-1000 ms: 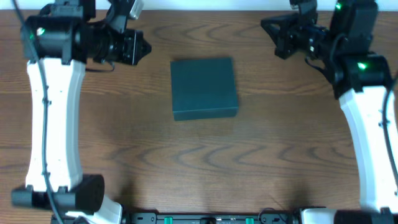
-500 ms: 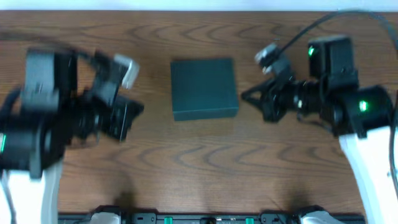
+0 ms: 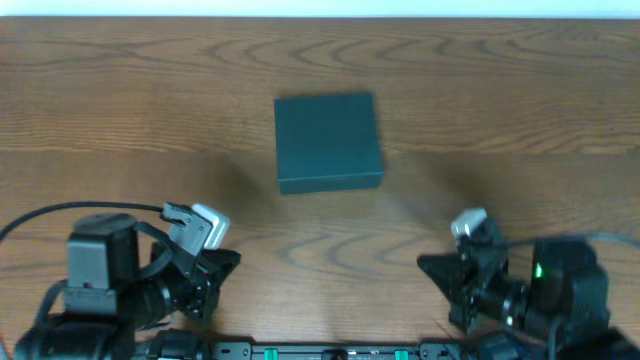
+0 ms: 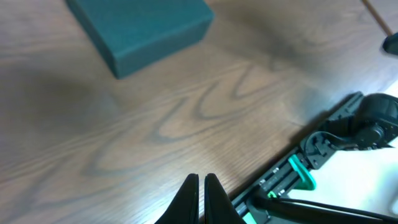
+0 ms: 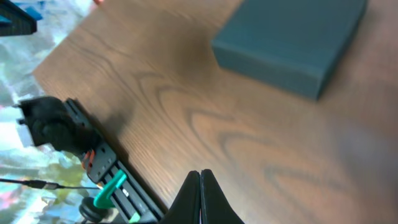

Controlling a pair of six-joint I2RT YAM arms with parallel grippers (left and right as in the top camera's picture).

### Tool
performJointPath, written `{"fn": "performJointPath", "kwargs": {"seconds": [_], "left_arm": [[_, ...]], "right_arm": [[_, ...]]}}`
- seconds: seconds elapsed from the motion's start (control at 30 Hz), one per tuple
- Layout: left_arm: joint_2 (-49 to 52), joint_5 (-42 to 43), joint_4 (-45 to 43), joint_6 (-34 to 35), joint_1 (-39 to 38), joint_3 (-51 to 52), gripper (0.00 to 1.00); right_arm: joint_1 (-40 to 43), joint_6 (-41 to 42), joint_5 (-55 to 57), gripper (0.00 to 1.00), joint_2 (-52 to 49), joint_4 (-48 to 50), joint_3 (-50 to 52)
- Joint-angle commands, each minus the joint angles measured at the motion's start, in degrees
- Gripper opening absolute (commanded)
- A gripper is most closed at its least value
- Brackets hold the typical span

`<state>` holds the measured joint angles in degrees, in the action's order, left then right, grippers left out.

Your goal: Pack container

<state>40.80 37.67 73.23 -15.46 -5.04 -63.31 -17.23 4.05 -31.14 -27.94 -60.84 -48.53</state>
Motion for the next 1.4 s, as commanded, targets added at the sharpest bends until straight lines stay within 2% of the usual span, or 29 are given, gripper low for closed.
{"fn": "performJointPath", "kwargs": {"seconds": [0.0, 0.13, 0.33, 0.37, 0.4, 0.43, 0.47, 0.53, 0.6, 1.2, 1.37], "left_arm": [[-1.18, 4.92, -2.27, 0.35, -0.17, 7.08, 0.06], [-1.18, 6.84, -6.99, 3.54, -0.17, 15.54, 0.06], [-1.16, 9.81, -12.33, 7.1, -0.17, 22.25, 0.06], [-1.16, 9.77, -12.57, 7.41, -0.17, 22.49, 0.06], [-1.16, 9.77, -12.66, 7.39, -0.17, 22.67, 0.21], [-1.16, 9.77, -12.63, 7.39, -0.17, 22.71, 0.62], [-1.16, 9.75, -12.63, 7.37, -0.17, 22.71, 0.95], [-1.16, 9.77, -12.31, 7.39, -0.17, 22.71, 0.95], [-1.16, 9.75, -12.11, 7.37, -0.17, 22.71, 0.95], [-1.18, 9.55, -12.13, 7.37, -0.28, 22.71, 0.95], [-2.97, 3.96, -12.55, 7.37, -0.28, 22.71, 0.95]], "right_arm": [[-0.42, 7.91, 2.23, 0.02, 6.36, -0.07, 7.08], [-0.42, 14.49, 2.21, 0.02, 12.41, 0.31, 14.29], [-0.42, 15.65, 2.29, 0.01, 13.75, 1.42, 17.53], [-0.42, 15.65, 2.64, 0.08, 13.75, 1.51, 17.7], [-0.42, 15.63, 2.69, 0.49, 13.73, 1.46, 17.99], [-0.42, 15.63, 2.69, 0.81, 13.73, 1.44, 18.4], [-0.42, 15.65, 2.91, 0.99, 13.73, 1.55, 18.91], [-0.42, 16.11, 3.23, 0.99, 13.73, 1.53, 19.52], [-0.42, 20.0, 3.72, 0.99, 13.73, 1.92, 19.61], [-0.42, 20.13, 3.96, 0.99, 13.73, 1.25, 19.61], [-0.42, 20.13, 3.96, 0.99, 13.73, 1.27, 19.61]]}}
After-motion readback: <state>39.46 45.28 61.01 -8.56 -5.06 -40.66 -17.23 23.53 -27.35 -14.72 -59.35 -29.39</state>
